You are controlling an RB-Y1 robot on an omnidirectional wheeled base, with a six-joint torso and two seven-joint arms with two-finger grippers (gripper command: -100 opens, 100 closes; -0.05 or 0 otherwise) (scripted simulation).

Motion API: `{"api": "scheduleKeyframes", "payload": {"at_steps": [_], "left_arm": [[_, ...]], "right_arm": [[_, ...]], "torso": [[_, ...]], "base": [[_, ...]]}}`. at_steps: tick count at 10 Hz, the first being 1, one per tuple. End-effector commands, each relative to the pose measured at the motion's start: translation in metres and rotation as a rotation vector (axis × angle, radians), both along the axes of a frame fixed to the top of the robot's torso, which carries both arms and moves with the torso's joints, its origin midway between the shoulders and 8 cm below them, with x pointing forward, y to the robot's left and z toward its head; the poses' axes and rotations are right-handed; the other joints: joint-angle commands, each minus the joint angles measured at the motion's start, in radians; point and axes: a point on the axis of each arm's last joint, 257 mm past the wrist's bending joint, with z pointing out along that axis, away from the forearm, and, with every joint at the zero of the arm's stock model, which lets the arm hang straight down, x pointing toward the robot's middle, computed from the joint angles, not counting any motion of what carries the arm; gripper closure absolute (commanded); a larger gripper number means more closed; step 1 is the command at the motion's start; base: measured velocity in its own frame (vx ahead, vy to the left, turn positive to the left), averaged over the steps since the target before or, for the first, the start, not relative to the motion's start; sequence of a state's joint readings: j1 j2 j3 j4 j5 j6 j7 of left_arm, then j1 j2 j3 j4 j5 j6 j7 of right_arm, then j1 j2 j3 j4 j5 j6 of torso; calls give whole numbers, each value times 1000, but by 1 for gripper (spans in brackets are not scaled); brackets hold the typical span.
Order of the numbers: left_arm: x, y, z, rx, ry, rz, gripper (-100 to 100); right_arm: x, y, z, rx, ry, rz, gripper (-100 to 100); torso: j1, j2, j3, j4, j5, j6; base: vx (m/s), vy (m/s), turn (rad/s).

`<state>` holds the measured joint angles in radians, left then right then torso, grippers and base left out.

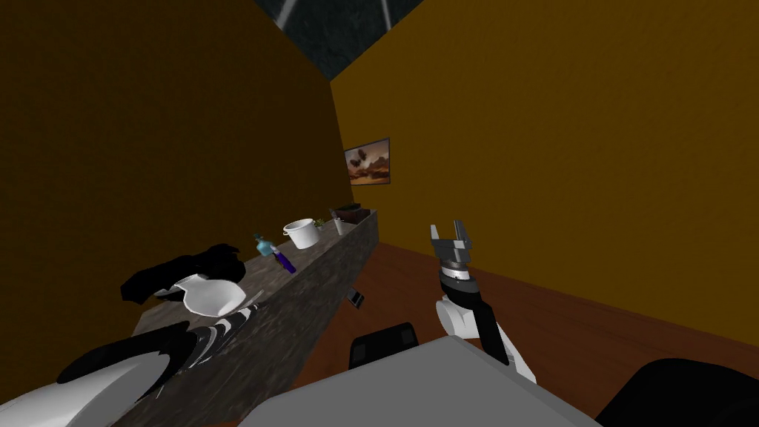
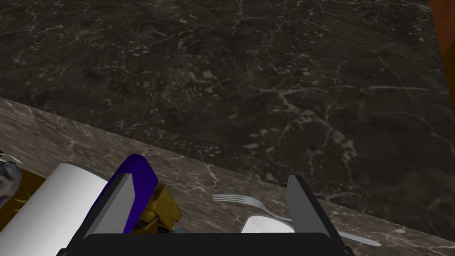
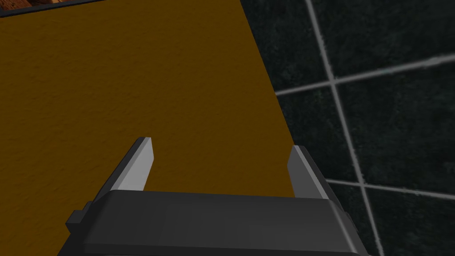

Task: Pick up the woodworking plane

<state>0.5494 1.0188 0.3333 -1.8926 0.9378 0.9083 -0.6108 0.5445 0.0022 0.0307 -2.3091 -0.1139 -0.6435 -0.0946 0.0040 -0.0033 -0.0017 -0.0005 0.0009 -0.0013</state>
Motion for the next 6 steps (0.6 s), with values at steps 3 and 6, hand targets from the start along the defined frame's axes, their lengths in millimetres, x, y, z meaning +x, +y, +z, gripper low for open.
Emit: {"api": "scheduleKeyframes", "payload": {"at_steps": [3, 6], "left_arm": [[-2, 25, 19, -13, 56, 51, -100], [-12, 35, 24, -27, 119, 83, -100]], "right_arm": [[0, 0, 0, 0, 0, 0, 0], [0, 0, 0, 0, 0, 0, 0]], "torso": [[1, -1, 0, 0, 0, 0], [3, -2, -1, 0, 1, 1]], "base": [[80, 34, -114], [87, 60, -89]]}}
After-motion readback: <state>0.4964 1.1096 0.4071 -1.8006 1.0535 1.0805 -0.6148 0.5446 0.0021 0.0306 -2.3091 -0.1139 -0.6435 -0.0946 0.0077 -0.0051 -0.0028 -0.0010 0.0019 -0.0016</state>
